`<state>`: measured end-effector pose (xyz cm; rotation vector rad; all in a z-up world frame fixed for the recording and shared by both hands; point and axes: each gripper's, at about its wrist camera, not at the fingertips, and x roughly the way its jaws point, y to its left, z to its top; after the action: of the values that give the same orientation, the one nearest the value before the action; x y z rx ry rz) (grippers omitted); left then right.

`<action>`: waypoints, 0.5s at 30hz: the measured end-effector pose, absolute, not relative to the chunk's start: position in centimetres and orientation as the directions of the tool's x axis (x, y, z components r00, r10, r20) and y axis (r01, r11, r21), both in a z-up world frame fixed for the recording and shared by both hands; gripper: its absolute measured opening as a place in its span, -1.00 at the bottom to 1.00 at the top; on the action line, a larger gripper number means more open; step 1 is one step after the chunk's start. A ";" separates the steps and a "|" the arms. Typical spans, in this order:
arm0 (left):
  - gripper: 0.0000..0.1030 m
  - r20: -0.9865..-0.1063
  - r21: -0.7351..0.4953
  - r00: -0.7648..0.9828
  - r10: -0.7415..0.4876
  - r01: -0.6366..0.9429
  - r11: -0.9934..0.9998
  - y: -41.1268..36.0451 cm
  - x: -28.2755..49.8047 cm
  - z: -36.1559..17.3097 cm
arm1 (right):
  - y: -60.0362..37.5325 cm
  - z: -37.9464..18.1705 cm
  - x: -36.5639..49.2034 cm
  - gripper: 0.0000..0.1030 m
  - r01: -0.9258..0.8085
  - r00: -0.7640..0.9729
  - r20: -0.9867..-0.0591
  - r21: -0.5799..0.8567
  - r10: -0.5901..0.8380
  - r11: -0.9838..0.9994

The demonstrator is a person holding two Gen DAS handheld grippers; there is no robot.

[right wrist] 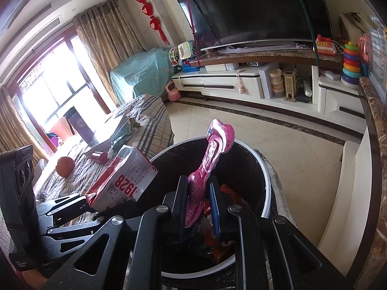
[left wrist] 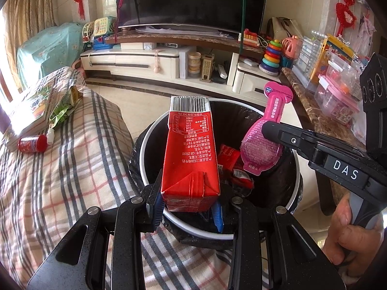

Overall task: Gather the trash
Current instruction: 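Lower the juice box and hairbrush into the bin with both tools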

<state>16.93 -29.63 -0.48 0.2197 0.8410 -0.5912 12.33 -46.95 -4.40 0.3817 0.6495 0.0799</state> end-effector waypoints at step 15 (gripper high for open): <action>-0.40 -0.761 -0.041 0.511 -0.400 0.577 0.816 -30.2 17.3 -0.8 | -47.2 -4.4 12.9 -0.68 0.049 0.790 -0.583 0.365 0.188 0.930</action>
<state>17.31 -30.15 -0.78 0.2291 0.8504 -0.5941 12.90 -47.23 -4.36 0.3761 0.6592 0.0768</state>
